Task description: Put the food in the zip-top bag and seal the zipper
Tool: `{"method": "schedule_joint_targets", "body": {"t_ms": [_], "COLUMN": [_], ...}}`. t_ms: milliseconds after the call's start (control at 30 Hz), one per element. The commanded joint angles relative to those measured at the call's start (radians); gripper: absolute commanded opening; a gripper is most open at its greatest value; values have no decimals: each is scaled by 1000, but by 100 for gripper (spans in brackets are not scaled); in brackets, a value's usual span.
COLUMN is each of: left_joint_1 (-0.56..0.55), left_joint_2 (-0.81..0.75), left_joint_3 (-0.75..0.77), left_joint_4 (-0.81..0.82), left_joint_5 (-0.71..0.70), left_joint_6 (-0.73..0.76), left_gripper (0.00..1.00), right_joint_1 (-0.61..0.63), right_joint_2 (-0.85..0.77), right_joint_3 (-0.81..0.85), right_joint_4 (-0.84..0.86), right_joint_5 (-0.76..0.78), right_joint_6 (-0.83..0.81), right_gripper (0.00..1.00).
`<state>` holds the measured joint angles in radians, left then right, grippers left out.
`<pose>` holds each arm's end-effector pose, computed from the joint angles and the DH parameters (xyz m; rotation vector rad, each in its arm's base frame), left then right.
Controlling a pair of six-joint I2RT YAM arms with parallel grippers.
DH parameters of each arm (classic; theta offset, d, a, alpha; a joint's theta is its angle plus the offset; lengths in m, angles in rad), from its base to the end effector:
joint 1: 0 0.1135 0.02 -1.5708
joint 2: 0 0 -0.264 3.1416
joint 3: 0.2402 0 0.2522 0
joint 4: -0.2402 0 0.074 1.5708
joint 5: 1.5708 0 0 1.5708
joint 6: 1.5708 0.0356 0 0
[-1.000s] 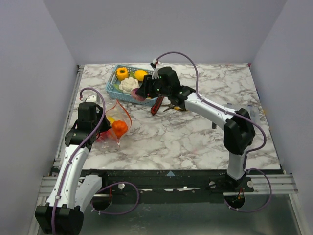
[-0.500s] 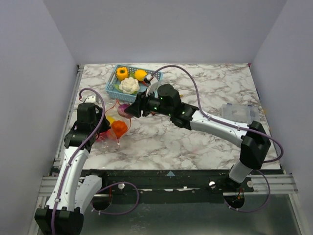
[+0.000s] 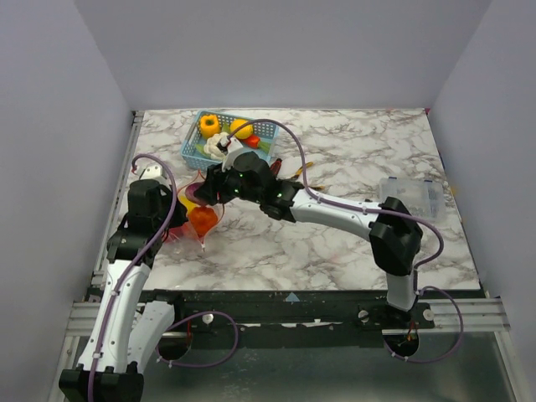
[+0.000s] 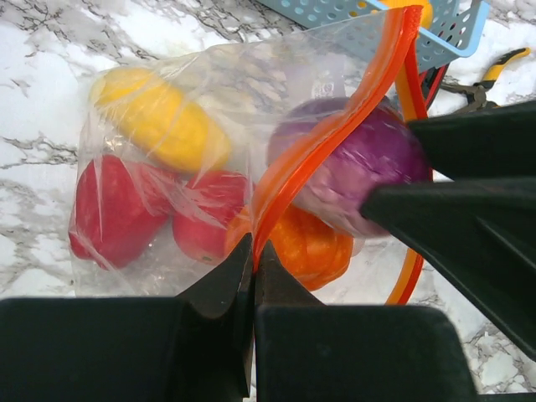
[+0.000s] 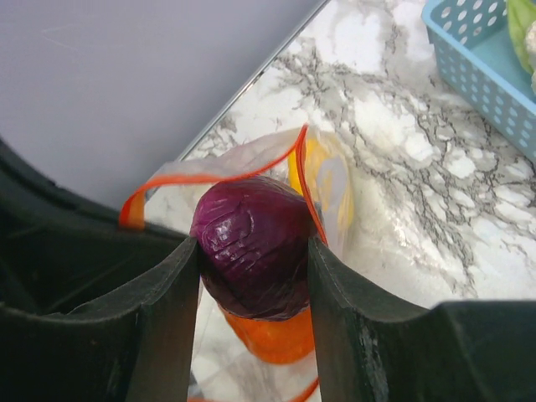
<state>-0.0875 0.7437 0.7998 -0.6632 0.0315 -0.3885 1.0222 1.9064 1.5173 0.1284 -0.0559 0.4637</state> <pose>0.1562 -0.0148 0.3034 -0.3110 2.1716 -0.3041 0.2393 0.3954 0.2971 -0.5851 1.8865 1.0668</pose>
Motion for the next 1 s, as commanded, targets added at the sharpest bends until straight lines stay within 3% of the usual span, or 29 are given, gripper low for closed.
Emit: {"method": "schedule_joint_targets", "body": {"t_ms": [0,67,200,300,433,700,833,967], "left_joint_1": [-6,-5,-6,-6,-5,-6,-7,-6], "left_joint_2": [-37,-47,-58,-54,-52,-49,-46,-42], "left_joint_3": [-12,-14,-16,-15,-14,-14,-14,-14], "left_joint_4": [30,31,33,31,30,30,30,28], "left_joint_5": [17,12,4,4,4,4,6,5], "left_joint_6": [10,10,8,8,8,8,8,8], "left_gripper": [0,0,0,0,0,0,0,0], "right_joint_1": [34,47,52,52,52,52,53,51], "right_joint_2": [83,120,165,155,122,-1,-58,-90], "right_joint_3": [105,155,226,222,213,133,100,84], "right_joint_4": [-15,-40,-85,-87,-106,-114,-114,-112], "right_joint_5": [139,184,174,164,163,185,235,301], "right_joint_6": [-14,-18,-10,-7,-7,-32,-74,-123], "right_gripper": [1,10,46,62,76,76,69,68]}}
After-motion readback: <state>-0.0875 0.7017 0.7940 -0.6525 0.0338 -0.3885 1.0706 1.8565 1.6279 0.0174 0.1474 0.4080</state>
